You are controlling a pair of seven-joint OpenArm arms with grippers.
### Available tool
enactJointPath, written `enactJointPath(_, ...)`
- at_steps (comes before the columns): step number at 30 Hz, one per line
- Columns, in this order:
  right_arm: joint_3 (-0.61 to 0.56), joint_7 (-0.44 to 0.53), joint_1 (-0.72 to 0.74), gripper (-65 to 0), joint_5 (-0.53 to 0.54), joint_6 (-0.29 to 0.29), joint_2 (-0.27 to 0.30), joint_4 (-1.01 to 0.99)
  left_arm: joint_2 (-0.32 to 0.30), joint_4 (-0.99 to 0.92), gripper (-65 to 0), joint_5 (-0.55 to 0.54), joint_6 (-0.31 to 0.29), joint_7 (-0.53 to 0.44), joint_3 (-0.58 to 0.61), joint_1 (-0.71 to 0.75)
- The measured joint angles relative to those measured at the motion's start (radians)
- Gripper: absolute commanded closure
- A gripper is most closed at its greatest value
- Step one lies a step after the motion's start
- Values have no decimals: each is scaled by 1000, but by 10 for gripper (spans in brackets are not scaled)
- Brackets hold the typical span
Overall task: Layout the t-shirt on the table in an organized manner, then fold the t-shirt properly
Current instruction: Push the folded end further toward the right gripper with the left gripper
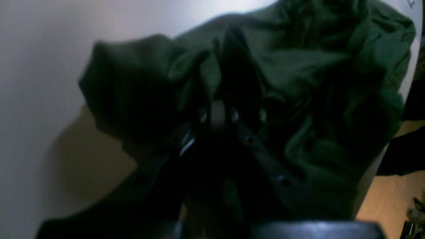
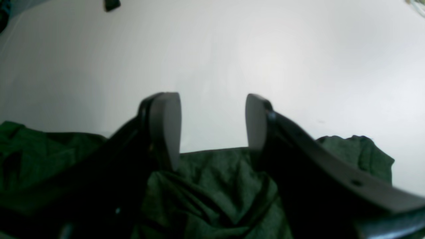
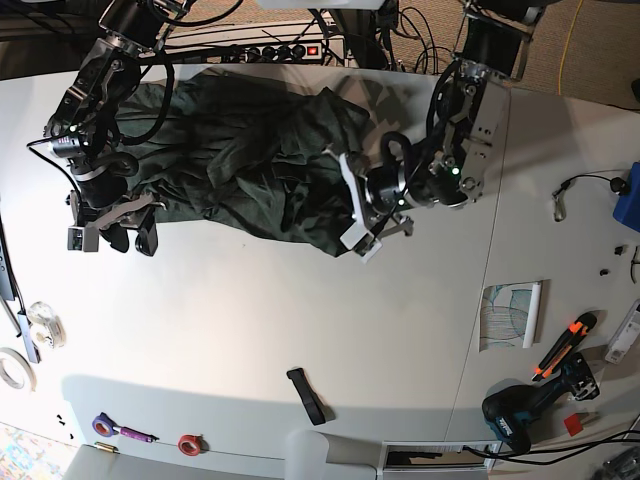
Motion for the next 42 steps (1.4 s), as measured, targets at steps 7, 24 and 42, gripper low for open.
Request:
enactJointPath(7, 0, 0, 0, -307, 0, 0, 0, 0, 53, 0, 0, 15, 0, -23, -1, -34)
enactJointPath(24, 0, 0, 0, -307, 0, 0, 0, 0, 67, -1, -298, 224, 116, -262, 253, -53)
enactJointPath(42, 0, 0, 0, -307, 0, 0, 0, 0, 20, 109, 0, 185, 85, -135, 201, -87)
